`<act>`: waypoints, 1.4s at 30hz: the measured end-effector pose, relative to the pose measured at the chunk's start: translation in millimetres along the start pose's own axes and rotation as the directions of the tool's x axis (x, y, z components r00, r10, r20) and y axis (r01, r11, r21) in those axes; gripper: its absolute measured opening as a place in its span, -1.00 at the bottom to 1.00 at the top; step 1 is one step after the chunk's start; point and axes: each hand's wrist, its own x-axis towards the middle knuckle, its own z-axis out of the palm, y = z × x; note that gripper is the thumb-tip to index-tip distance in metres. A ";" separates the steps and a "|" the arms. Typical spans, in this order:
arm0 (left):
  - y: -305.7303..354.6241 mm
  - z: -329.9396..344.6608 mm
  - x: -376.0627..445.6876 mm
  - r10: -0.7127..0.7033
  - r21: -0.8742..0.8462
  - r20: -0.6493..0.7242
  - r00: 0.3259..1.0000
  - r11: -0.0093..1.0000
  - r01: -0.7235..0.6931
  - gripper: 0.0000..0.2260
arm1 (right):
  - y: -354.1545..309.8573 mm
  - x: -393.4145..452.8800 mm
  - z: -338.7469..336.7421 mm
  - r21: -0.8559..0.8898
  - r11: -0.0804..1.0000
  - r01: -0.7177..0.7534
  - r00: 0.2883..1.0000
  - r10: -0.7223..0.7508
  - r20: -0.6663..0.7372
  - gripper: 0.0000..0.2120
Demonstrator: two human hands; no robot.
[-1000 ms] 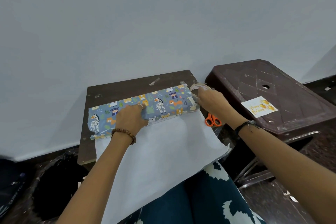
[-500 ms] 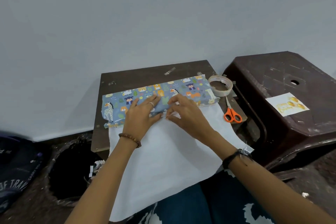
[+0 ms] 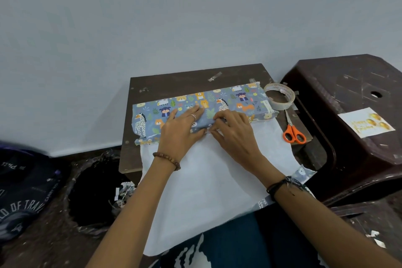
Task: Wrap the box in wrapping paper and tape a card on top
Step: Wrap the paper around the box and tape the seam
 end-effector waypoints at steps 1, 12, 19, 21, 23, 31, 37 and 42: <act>0.8 -0.4 -0.2 0.002 0.006 0.001 1.000 1.000 -0.002 -0.48 | 0.3 -0.7 1.2 -0.015 1.000 0.011 1.000 -0.011 -0.009 -0.93; 11.3 -4.2 0.0 -0.027 0.091 0.021 0.999 0.996 0.025 -0.43 | 1.2 -6.2 3.8 -0.027 1.000 0.011 0.998 -0.013 -0.066 -0.93; 3.7 24.6 -1.0 0.074 0.155 -0.131 0.989 0.987 -0.053 -0.46 | 0.9 -0.1 0.5 0.142 0.982 -0.122 0.986 0.137 -0.099 -0.61; 4.8 26.3 -1.2 0.096 0.201 -0.162 0.982 0.978 -0.062 -0.45 | 0.3 0.3 -0.8 0.143 0.979 -0.148 0.985 0.159 -0.071 -0.51; 6.0 26.6 -1.6 0.116 0.228 -0.179 0.977 0.971 -0.074 -0.43 | 0.6 1.2 -2.3 0.171 0.964 -0.205 0.977 0.211 -0.017 -0.49; 7.8 27.3 -2.3 0.099 0.270 -0.144 0.985 0.961 -0.057 -0.42 | 6.9 24.7 -22.3 0.390 0.721 -0.573 0.815 0.447 0.369 -0.51; 15.9 12.7 -2.4 -0.008 0.182 0.037 0.999 0.983 0.001 -0.38 | 14.4 33.5 -25.0 0.329 0.726 -0.604 0.784 0.469 0.406 -0.72; 39.7 -11.5 -11.4 -0.061 0.211 0.396 0.916 0.977 -0.026 -0.24 | 20.1 40.1 -40.8 0.447 0.564 -0.694 0.709 0.427 0.562 -0.83</act>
